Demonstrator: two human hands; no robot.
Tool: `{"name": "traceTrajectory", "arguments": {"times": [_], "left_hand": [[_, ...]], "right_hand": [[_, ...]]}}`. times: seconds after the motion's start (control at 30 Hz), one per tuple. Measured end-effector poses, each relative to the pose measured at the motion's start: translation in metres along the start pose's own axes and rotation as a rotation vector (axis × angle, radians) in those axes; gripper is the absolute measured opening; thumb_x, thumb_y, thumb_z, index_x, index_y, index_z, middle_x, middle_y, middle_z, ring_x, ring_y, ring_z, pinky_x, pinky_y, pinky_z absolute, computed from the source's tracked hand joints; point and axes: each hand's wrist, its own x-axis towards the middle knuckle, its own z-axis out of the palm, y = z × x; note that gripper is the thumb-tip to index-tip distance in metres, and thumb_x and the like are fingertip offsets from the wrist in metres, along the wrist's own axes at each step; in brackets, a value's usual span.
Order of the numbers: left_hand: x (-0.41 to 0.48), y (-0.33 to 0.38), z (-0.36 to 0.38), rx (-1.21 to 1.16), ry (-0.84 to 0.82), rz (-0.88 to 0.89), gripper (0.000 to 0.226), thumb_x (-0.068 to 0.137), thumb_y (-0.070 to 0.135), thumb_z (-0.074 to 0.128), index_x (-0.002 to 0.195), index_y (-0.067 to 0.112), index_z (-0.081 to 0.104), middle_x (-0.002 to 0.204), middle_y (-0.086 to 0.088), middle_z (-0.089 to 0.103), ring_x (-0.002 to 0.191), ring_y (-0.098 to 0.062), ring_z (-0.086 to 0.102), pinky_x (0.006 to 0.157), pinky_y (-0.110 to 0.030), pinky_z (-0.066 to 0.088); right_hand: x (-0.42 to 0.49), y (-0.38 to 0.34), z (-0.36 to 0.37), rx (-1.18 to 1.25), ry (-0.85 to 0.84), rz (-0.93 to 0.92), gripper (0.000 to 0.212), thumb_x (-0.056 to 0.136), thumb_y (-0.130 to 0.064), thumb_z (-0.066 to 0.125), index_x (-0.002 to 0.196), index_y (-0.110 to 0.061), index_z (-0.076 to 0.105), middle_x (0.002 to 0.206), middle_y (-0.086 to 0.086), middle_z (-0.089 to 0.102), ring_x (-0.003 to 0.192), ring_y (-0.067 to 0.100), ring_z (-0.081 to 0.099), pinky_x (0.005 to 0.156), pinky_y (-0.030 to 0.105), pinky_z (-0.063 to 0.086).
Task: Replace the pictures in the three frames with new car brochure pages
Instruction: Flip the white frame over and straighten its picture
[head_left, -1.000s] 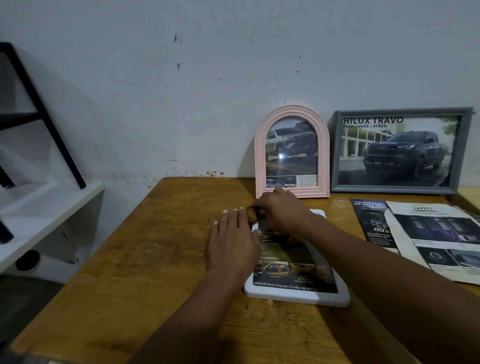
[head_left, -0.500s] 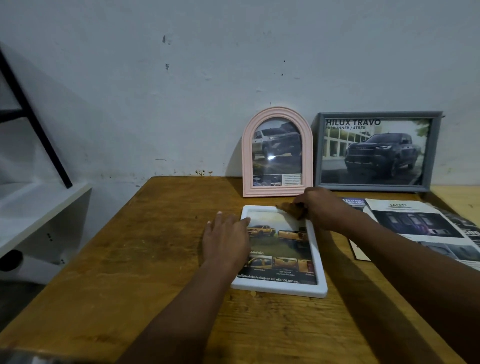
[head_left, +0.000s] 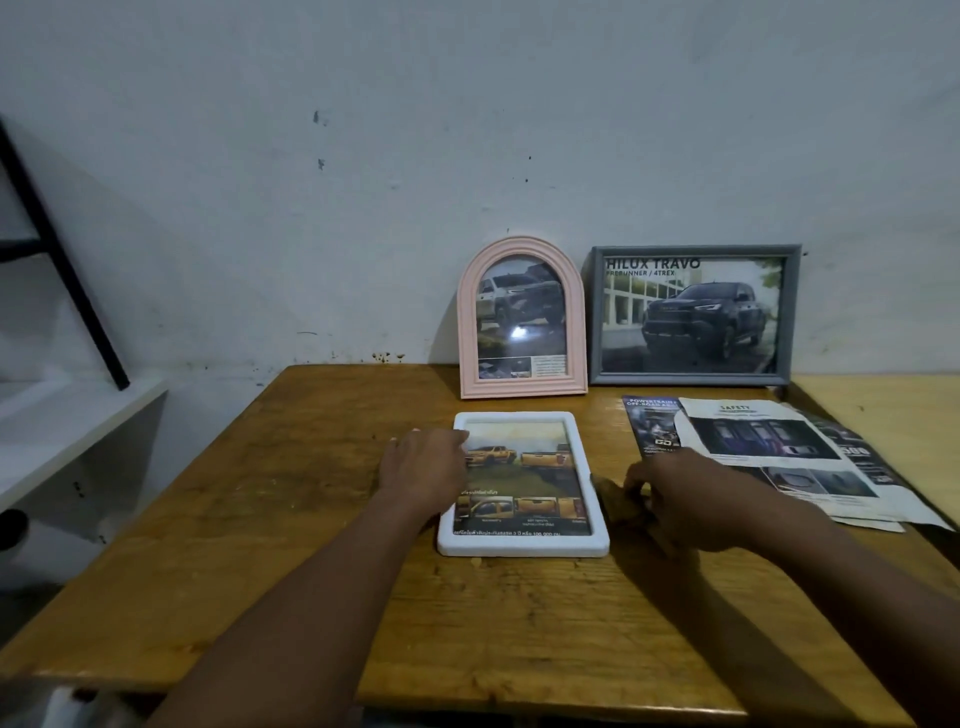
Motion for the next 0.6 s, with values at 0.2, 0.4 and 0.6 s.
{"name": "traceTrajectory", "arguments": {"times": [0.2, 0.4, 0.6], "left_hand": [[-0.010, 0.004, -0.021, -0.080, -0.020, -0.014, 0.034, 0.104, 0.049, 0.047, 0.127, 0.025, 0.054, 0.113, 0.002, 0.066, 0.096, -0.017, 0.063, 0.086, -0.044, 0.058], [-0.015, 0.012, -0.028, -0.153, -0.107, -0.006, 0.032, 0.101, 0.034, 0.061, 0.131, 0.023, 0.057, 0.110, 0.007, 0.061, 0.093, -0.012, 0.056, 0.069, -0.028, 0.047], [-0.008, 0.019, -0.026, -0.224, -0.151, -0.015, 0.048, 0.099, 0.029, 0.065, 0.144, 0.018, 0.052, 0.139, -0.004, 0.059, 0.108, -0.017, 0.056, 0.079, -0.027, 0.044]], "right_hand": [[-0.004, -0.016, -0.014, -0.070, -0.073, 0.032, 0.036, 0.093, -0.032, 0.062, 0.127, -0.019, 0.058, 0.117, 0.002, 0.063, 0.099, 0.015, 0.062, 0.082, 0.028, 0.055], [0.017, -0.047, -0.031, 0.079, 0.129, 0.005, 0.041, 0.093, -0.031, 0.065, 0.130, -0.018, 0.058, 0.125, 0.003, 0.064, 0.106, 0.020, 0.061, 0.082, 0.027, 0.052], [0.041, -0.057, -0.019, 0.193, 0.079, 0.086, 0.034, 0.093, -0.030, 0.062, 0.119, -0.009, 0.058, 0.091, 0.001, 0.059, 0.083, 0.016, 0.058, 0.061, 0.022, 0.045]]}}
